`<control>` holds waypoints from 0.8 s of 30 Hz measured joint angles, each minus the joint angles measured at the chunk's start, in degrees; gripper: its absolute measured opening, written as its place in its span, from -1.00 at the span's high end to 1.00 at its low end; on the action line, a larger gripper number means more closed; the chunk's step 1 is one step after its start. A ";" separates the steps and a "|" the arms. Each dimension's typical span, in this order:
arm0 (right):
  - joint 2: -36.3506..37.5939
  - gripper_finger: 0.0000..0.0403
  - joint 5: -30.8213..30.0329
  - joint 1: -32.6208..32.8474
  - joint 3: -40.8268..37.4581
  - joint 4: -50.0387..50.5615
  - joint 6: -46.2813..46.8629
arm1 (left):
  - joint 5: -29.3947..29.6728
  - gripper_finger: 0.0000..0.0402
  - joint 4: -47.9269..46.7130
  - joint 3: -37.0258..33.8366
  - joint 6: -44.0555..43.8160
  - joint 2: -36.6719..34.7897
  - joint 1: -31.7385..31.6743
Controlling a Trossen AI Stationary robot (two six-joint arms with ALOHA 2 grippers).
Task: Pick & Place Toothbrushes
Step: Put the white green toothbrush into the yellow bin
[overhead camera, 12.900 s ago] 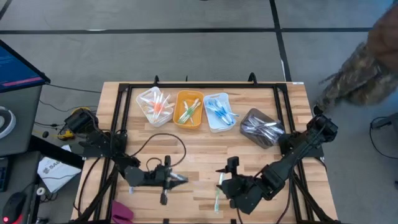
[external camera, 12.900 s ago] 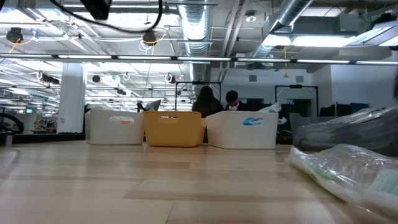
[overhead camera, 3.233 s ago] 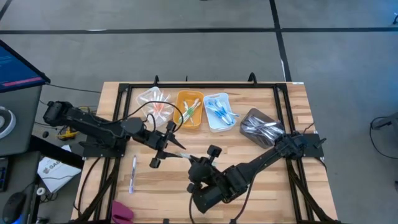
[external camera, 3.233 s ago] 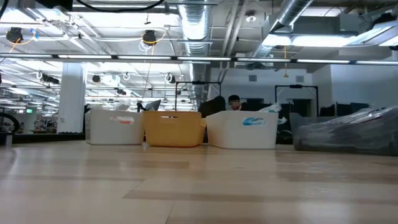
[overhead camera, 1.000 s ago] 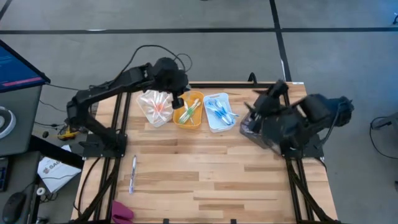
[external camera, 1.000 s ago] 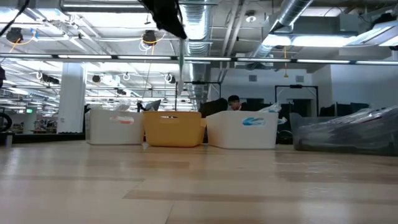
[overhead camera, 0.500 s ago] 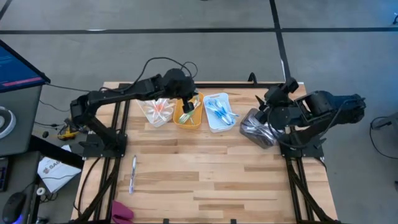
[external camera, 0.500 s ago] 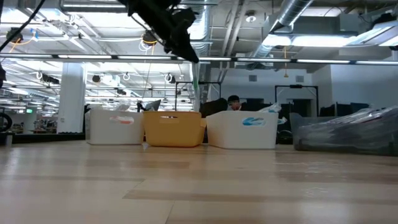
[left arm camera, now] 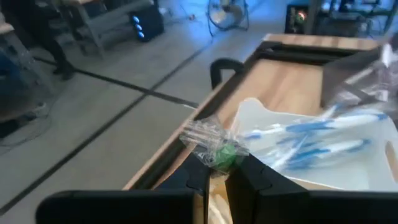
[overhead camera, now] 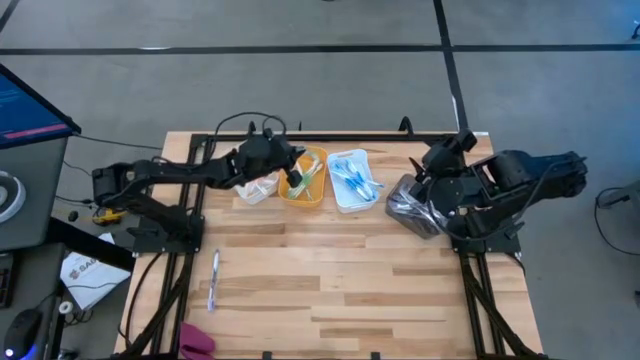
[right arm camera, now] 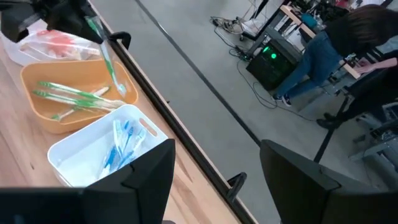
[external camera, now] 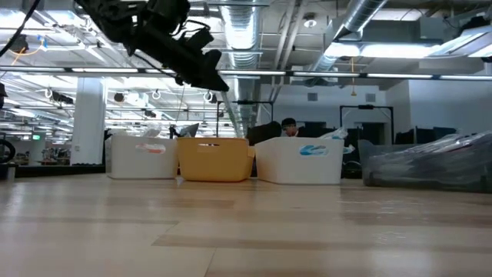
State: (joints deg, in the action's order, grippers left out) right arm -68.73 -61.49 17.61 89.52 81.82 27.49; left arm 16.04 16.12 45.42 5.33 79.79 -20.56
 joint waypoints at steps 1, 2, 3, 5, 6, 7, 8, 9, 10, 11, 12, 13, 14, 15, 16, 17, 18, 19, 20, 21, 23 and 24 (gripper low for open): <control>0.04 -0.14 -0.03 0.00 0.00 -0.07 -0.05 | 0.79 0.89 2.04 -1.12 -0.01 0.00 0.20; 0.14 -0.14 -0.05 0.00 0.01 -0.06 -0.17 | 1.09 0.89 4.23 -2.31 -0.05 0.00 0.36; 0.15 -0.14 -0.07 0.00 0.04 -0.06 -0.38 | 1.09 0.89 6.44 -3.29 -0.15 0.08 0.40; 0.09 -0.14 -0.11 0.00 0.04 -0.04 -0.49 | 1.09 0.89 11.81 -4.86 -0.46 1.37 0.50; 0.07 -0.14 -0.11 0.00 0.04 -0.05 -0.48 | 1.07 0.89 13.24 -5.80 -1.14 1.79 0.55; 0.07 -0.14 -0.13 0.00 0.04 -0.04 -0.41 | 1.14 0.89 13.85 -6.62 -1.52 2.22 0.56; 0.09 -0.14 -0.19 0.00 0.04 -0.06 -0.22 | 1.10 0.89 14.73 -6.91 -1.86 2.94 0.55; 0.09 -0.14 -0.24 0.00 0.04 -0.05 -0.20 | 1.12 0.89 14.94 -7.16 -2.53 3.36 0.55; 0.09 -0.14 -0.24 0.00 0.04 -0.05 -0.19 | 1.20 0.89 15.17 -7.32 -3.25 3.82 0.55; 0.09 -0.14 -0.27 0.00 0.04 -0.04 -0.17 | 1.31 0.89 15.43 -7.39 -4.28 4.31 0.55; 0.09 -0.14 -0.28 0.00 0.04 -0.04 -0.13 | 1.64 0.89 15.59 -7.67 -4.60 4.78 0.55; 0.09 -0.14 -0.28 0.00 0.04 -0.06 -0.07 | 1.80 0.89 15.67 -7.73 -4.62 5.47 0.55; 0.09 -0.14 -0.28 0.00 0.04 -0.04 -0.07 | 1.79 0.89 15.42 -7.74 -4.60 6.07 0.55; 0.09 -0.14 -0.28 -0.13 0.04 -0.04 -0.07 | 1.88 0.89 15.68 -7.82 -4.61 6.61 0.55; 0.09 -0.14 -0.28 -0.15 0.04 -0.04 -0.07 | 1.90 0.88 16.26 -7.77 -4.75 7.13 0.55; 0.09 -0.14 -0.28 -0.15 0.04 -0.04 -0.07 | 1.95 0.88 16.28 -7.75 -4.77 7.39 0.55; 0.09 -0.14 -0.28 -0.15 0.04 -0.04 -0.07 | 2.00 0.87 16.60 -7.75 -4.77 7.71 0.55; 0.09 -0.14 -0.28 -0.15 0.04 -0.04 -0.05 | 1.98 0.85 16.60 -7.73 -4.77 7.90 0.55; 0.09 -0.14 -0.28 -0.15 0.04 -0.04 -0.05 | 1.99 0.84 16.53 -7.73 -4.77 7.96 0.55; 0.09 -0.14 -0.28 -0.15 0.04 -0.04 -0.05 | 1.98 0.82 16.57 -7.73 -4.77 7.99 0.55; 0.09 -0.14 -0.26 -0.15 0.04 -0.02 -0.05 | 1.98 0.79 16.56 -7.73 -4.77 7.98 0.55; 0.09 -0.14 -0.26 -0.15 0.04 0.02 -0.05 | 1.99 0.78 16.47 -7.73 -4.77 8.00 0.55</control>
State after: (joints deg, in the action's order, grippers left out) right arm -68.64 -61.75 17.45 89.56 81.84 27.44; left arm 18.03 32.59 37.69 0.56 87.79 -20.01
